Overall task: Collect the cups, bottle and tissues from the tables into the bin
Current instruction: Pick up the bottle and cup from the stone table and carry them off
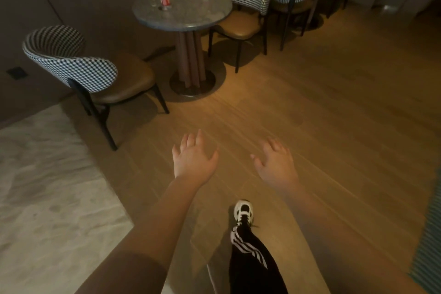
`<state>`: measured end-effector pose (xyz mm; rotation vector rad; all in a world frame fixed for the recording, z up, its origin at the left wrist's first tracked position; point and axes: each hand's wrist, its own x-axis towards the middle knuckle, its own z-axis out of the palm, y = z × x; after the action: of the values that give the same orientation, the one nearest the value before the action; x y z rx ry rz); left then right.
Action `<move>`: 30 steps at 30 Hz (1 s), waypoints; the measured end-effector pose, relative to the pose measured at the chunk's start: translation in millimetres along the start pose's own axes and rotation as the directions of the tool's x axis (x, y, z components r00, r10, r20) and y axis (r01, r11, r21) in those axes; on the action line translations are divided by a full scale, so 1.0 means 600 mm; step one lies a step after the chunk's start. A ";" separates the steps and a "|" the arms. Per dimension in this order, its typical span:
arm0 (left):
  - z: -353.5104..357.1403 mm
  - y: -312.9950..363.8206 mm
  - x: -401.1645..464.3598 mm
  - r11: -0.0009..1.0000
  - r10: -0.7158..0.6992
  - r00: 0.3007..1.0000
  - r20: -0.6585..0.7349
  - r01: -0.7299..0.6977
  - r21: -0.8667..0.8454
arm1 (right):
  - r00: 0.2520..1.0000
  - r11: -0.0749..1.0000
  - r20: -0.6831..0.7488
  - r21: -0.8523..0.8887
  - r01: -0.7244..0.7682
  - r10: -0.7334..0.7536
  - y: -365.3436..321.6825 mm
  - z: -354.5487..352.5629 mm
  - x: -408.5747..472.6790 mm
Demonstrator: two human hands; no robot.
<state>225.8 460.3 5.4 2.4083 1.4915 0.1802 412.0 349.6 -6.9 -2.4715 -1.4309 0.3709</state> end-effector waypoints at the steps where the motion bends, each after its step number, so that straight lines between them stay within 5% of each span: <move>1: 0.002 0.002 0.047 1.000 -0.005 1.000 -0.011 0.005 -0.002 | 1.000 1.000 -0.007 -0.005 0.006 -0.006 0.004 -0.001 0.051; 15: -0.042 0.056 0.692 0.991 -0.135 0.986 -0.102 0.132 -0.029 | 0.995 0.994 -0.025 0.058 0.096 -0.094 -0.016 -0.115 0.761; 30: -0.067 -0.044 1.325 0.952 -0.281 0.946 -0.162 0.254 -0.171 | 0.981 0.981 -0.018 0.017 0.196 -0.195 -0.114 -0.073 1.448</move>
<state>552.2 1186.4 -5.7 2.0937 1.8006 0.4470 791.2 1135.7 -19.3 -2.2875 -1.6381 0.3212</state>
